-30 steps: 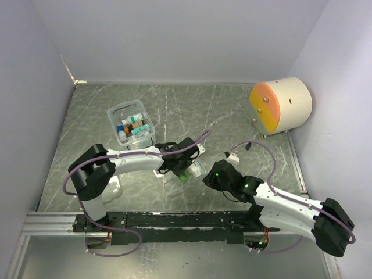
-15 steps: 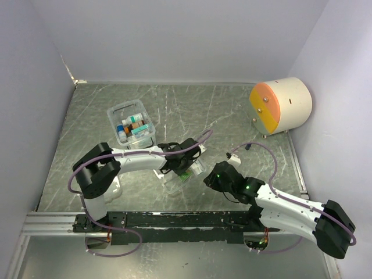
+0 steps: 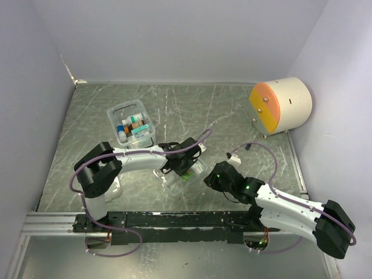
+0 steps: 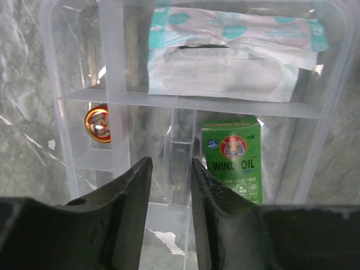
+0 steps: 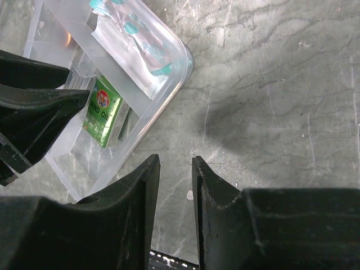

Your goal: Organize the medicine kit

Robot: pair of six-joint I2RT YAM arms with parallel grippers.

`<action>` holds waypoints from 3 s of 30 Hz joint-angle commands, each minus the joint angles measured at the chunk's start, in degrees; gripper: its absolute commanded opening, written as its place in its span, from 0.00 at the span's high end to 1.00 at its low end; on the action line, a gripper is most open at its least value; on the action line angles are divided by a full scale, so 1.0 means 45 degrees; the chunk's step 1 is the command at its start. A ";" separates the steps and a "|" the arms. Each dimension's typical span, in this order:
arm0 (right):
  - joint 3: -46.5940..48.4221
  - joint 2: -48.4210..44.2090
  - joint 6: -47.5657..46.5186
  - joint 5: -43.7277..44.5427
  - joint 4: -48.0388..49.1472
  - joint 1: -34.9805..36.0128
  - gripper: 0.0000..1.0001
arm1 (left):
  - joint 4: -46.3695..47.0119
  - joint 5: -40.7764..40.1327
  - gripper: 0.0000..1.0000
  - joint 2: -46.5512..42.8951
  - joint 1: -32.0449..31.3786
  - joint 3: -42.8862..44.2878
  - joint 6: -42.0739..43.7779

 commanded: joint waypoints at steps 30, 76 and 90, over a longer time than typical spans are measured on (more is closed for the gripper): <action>-0.0419 0.0071 -0.1535 -0.0721 0.2051 -0.0064 0.71 | -0.1007 0.0413 0.60 -0.0816 0.0212 0.0533 -0.2167; -0.1220 0.0276 -0.1538 -0.1323 0.3652 -0.0065 0.64 | -0.0489 0.0791 0.47 0.0299 0.0215 0.0344 -0.2267; -0.0861 -0.0245 -0.1384 -0.0449 0.2512 -0.0064 0.65 | -0.0498 -0.0069 0.70 0.0489 0.0197 0.0498 -0.2614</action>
